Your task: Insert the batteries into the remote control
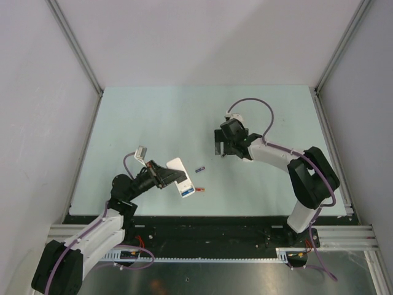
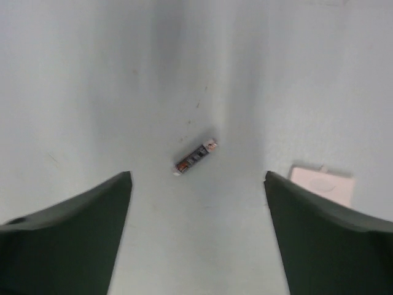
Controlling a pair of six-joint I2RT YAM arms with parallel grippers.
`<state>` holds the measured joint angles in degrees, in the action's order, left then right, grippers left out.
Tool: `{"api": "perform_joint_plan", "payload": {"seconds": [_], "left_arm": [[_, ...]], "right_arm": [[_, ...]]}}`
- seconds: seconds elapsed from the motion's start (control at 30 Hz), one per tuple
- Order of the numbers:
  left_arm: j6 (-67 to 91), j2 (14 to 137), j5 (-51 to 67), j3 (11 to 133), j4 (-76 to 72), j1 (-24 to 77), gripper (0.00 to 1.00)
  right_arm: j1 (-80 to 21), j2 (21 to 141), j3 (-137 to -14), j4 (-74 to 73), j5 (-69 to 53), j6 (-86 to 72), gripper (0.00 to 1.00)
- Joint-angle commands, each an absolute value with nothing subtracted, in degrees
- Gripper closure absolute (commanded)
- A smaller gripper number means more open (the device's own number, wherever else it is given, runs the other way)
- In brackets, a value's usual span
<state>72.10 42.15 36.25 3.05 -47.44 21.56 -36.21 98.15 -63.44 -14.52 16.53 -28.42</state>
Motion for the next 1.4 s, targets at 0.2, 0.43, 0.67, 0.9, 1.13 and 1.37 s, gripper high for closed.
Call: {"api": "perform_joint_plan", "payload": {"seconds": [0.2, 0.43, 0.67, 0.9, 1.13, 1.37], "left_arm": [[72.07, 40.34, 36.47, 0.97, -49.57, 21.18, 1.0], [71.63, 41.13, 36.83, 1.58, -49.39, 21.18, 1.0], [71.46, 41.92, 36.74, 1.58, -49.31, 21.18, 1.0], [71.28, 42.28, 36.91, 1.76, -49.13, 21.18, 1.0], [71.19, 41.92, 36.74, 1.49, -49.13, 21.18, 1.0], [71.02, 42.27, 36.74, 1.67, -48.96, 21.18, 1.0]], "right_arm": [[-38.32, 99.49, -62.58, -9.59, 8.71, -1.15, 0.0], [-37.88, 101.25, -63.63, -10.28, 4.22, 4.56, 0.08], [-35.86, 102.22, -64.07, -12.04, 2.46, 7.21, 0.13], [-34.98, 104.23, -65.74, -12.22, 0.62, 6.77, 0.14], [-35.24, 107.49, -67.85, -13.1, 0.53, 5.98, 0.2], [-34.19, 108.02, -68.12, -12.74, 0.53, 4.66, 0.26]]}}
